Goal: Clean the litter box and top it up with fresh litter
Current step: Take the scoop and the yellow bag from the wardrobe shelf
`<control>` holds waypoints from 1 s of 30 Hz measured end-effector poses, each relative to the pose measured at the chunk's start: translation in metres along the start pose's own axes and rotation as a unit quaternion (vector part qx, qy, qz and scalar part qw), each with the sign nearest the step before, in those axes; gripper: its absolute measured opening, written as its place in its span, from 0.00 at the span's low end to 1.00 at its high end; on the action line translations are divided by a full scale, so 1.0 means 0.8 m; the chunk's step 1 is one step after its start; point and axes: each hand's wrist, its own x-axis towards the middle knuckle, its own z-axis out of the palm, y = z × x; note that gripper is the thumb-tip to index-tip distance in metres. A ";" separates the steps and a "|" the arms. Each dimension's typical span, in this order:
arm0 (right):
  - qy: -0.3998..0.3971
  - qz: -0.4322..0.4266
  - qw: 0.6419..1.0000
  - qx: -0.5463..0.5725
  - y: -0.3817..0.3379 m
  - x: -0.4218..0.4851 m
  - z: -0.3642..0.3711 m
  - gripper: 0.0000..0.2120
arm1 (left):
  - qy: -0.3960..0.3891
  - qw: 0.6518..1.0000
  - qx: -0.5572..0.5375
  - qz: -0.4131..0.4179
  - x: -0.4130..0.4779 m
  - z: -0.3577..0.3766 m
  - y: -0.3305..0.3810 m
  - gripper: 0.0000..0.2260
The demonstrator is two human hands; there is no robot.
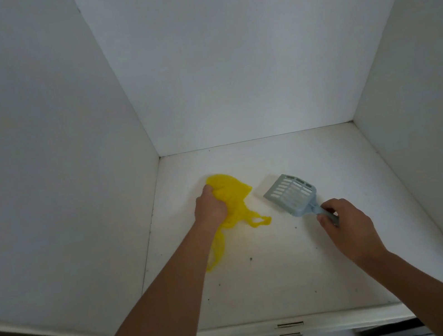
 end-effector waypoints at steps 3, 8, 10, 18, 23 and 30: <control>0.006 -0.005 1.000 0.010 0.002 -0.006 -0.004 0.07 | 0.020 1.000 0.003 -0.002 -0.013 0.003 0.008 0.22; 0.006 -0.005 1.000 0.023 0.006 -0.016 -0.013 0.08 | 0.024 0.996 0.083 0.019 -0.046 0.011 0.011 0.33; 0.006 -0.007 1.000 0.028 0.007 -0.020 -0.017 0.09 | 0.020 0.987 0.151 0.059 -0.058 0.014 0.003 0.32; -0.014 -0.027 0.999 0.029 0.014 -0.036 -0.022 0.09 | 0.075 0.918 0.349 0.172 -0.094 0.050 -0.038 0.28; -0.028 -0.040 0.999 0.021 0.014 -0.043 -0.026 0.09 | 0.089 0.917 0.351 0.167 -0.105 0.070 -0.050 0.27; -0.035 -0.049 0.998 0.019 0.019 -0.049 -0.038 0.08 | 0.111 0.931 0.299 0.180 -0.130 0.072 -0.043 0.21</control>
